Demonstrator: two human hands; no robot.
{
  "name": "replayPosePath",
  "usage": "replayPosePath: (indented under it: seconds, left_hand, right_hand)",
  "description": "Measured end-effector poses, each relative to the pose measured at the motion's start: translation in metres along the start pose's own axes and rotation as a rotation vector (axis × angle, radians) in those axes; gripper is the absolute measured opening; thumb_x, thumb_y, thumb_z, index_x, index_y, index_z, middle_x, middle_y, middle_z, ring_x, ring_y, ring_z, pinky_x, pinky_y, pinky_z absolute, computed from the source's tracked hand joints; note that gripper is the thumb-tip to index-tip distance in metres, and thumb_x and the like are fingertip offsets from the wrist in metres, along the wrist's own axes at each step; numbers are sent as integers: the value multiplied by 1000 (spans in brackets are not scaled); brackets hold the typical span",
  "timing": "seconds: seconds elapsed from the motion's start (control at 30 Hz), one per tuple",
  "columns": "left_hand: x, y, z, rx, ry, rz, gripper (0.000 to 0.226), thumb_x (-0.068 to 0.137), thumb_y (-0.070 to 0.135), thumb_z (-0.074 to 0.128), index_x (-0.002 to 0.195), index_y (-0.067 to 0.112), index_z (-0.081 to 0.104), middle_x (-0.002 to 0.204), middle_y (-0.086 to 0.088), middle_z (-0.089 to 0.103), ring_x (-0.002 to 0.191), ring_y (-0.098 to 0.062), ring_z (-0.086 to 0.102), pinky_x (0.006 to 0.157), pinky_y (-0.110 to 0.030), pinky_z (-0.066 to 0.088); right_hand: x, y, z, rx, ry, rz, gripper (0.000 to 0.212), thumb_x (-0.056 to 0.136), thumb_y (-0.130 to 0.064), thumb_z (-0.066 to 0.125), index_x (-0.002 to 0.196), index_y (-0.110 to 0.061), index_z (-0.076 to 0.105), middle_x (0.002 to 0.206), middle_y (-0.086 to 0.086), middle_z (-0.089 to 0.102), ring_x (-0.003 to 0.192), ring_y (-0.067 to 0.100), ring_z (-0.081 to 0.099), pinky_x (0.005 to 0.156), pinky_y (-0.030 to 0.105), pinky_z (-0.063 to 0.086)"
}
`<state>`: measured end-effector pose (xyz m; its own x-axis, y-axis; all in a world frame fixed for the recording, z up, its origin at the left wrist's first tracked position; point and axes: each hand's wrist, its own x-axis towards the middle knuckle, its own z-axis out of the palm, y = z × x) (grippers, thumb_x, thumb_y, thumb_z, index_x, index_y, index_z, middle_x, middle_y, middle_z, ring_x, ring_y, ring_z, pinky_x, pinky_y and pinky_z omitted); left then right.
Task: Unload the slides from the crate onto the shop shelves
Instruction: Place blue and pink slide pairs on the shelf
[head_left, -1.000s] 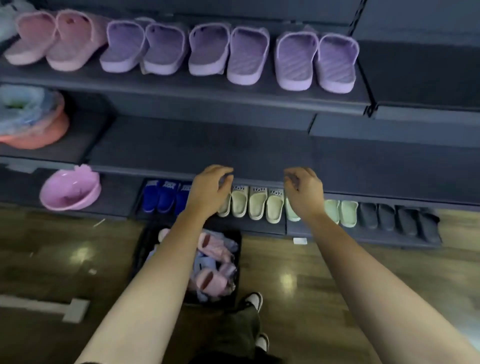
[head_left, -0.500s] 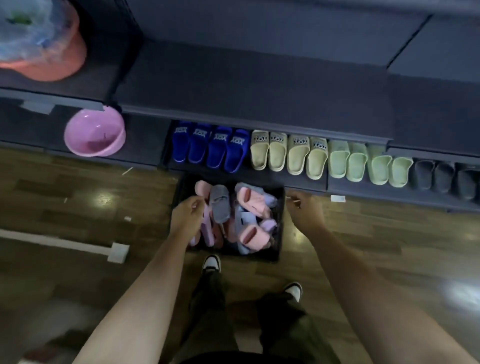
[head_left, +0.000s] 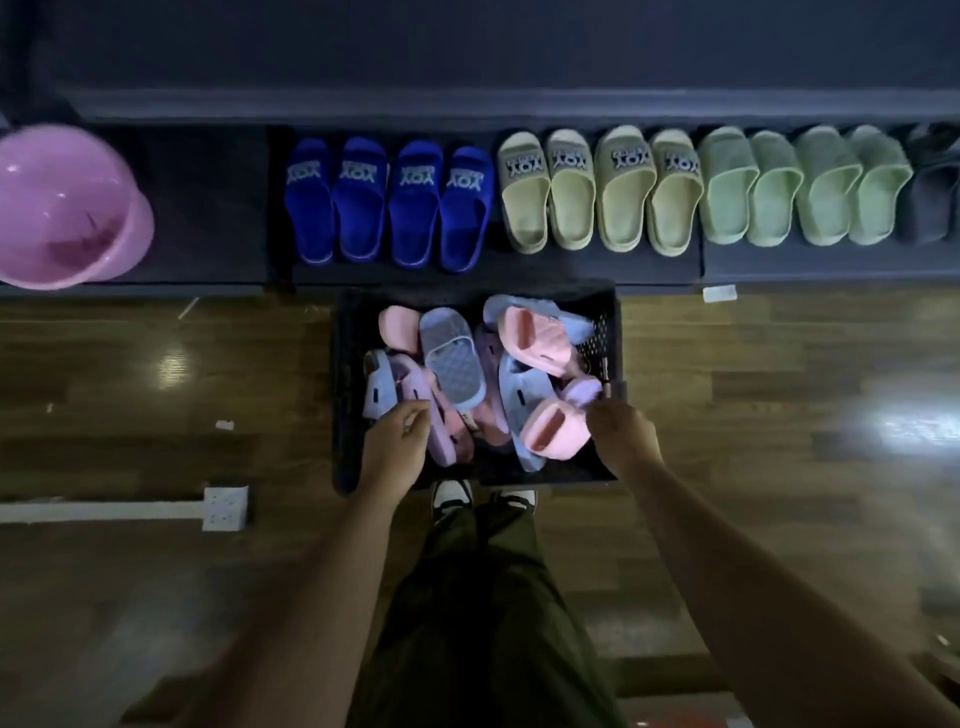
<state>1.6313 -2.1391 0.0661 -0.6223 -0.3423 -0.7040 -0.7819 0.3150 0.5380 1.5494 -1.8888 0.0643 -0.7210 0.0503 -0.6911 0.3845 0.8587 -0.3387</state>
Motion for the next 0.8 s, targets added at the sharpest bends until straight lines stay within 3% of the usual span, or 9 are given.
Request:
replayPosePath:
  seconds: [0.17, 0.33, 0.53, 0.7, 0.8]
  left_hand:
    - [45, -37, 44, -102, 4, -78, 32, 99, 28, 47, 124, 15, 62, 129, -4, 60, 117, -21, 54, 93, -32, 42]
    - [80, -73, 69, -114, 55, -86, 27, 98, 25, 48, 117, 15, 65, 123, -3, 63, 114, -20, 56, 94, -32, 42]
    - [104, -94, 82, -178, 92, -118, 24, 95, 27, 49, 109, 21, 67, 117, -2, 67, 110, -18, 61, 100, -40, 46]
    - [109, -101, 83, -222, 93, -148, 28, 83, 43, 48, 100, 32, 68, 110, 4, 69, 106, -16, 63, 98, -47, 48]
    - [108, -103, 80, -251, 100, -164, 23, 87, 40, 49, 98, 34, 68, 108, 6, 69, 105, -15, 63, 97, -47, 49]
  right_hand:
    - [57, 41, 53, 118, -81, 203, 37, 91, -8, 45, 124, -13, 60, 126, 15, 62, 111, 34, 59, 80, 29, 41]
    - [88, 71, 97, 247, -31, 296, 41, 97, -22, 42, 137, -15, 41, 125, 18, 58, 100, 34, 56, 75, 32, 38]
    - [109, 94, 118, 578, 68, 403, 50, 88, -19, 59, 135, -18, 41, 121, 11, 58, 103, 32, 57, 79, 36, 44]
    - [104, 84, 113, 804, 267, 342, 41, 81, -12, 69, 114, -17, 46, 102, 8, 63, 80, 19, 62, 69, 32, 52]
    - [110, 65, 102, 1018, 256, 285, 39, 82, -8, 70, 113, -19, 49, 89, 3, 64, 67, 12, 62, 59, 25, 53]
